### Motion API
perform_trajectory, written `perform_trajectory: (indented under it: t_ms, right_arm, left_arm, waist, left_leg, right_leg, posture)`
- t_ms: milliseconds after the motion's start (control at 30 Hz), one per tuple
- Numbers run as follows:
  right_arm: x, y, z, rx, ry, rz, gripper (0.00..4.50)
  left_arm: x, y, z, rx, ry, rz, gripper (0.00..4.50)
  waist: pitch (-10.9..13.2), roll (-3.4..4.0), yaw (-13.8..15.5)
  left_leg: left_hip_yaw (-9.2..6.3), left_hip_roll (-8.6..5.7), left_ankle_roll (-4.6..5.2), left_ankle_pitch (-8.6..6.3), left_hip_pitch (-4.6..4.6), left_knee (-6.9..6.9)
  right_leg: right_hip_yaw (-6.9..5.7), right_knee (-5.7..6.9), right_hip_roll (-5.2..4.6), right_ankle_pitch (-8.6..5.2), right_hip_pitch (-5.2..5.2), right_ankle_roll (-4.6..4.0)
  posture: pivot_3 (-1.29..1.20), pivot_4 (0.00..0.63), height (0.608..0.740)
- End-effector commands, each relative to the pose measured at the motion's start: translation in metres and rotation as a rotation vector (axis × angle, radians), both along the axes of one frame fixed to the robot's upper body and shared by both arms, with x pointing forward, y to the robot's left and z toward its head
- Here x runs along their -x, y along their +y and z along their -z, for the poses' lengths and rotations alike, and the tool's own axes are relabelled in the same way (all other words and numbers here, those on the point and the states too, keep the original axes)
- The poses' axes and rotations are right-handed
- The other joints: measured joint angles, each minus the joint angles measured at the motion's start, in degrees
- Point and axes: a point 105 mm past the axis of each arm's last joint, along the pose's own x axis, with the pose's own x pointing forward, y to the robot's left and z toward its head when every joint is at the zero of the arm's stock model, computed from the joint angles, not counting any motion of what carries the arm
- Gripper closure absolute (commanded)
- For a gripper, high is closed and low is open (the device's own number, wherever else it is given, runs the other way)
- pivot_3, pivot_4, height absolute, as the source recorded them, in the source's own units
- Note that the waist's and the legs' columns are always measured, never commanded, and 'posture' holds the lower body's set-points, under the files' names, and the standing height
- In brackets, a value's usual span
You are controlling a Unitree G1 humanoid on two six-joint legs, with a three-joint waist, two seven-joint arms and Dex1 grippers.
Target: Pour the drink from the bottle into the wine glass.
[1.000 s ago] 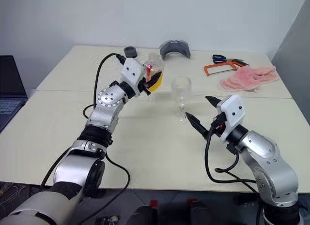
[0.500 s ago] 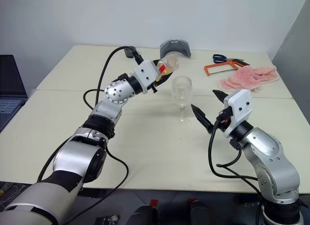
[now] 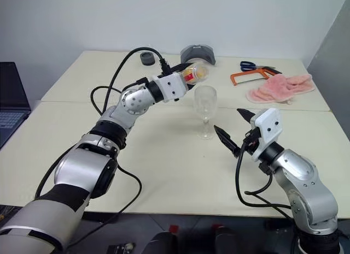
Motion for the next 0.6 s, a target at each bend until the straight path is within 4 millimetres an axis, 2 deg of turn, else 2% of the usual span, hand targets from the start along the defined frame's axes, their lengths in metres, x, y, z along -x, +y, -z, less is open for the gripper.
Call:
perform_trajectory:
  t_ms: [33,600]
  right_arm:
    - [0.0078,0.0044,-0.0116,0.005,-0.062,-0.023,0.0]
    - [0.0078,0.008,-0.0113,0.002,-0.067,-0.027,0.0]
  left_arm:
    - [0.0041,-0.0011,-0.0241,-0.006,-0.108,0.008,2.79]
    - [0.0023,-0.0006,-0.0251,-0.102,-0.217,-0.033,2.79]
  waist:
    - [0.0,0.0,0.0]
    - [0.0,-0.01,0.0]
  left_leg:
    - [-0.01,0.0,0.0,0.0,0.0,0.0]
    - [0.0,-0.04,-0.01,0.0,0.0,0.01]
  right_leg:
    - [-0.01,0.01,0.0,0.0,0.0,0.0]
    - [0.0,0.04,-0.02,0.0,-0.01,0.0]
  posture:
    - [0.0,0.15,0.74]
    - [0.0,0.15,0.74]
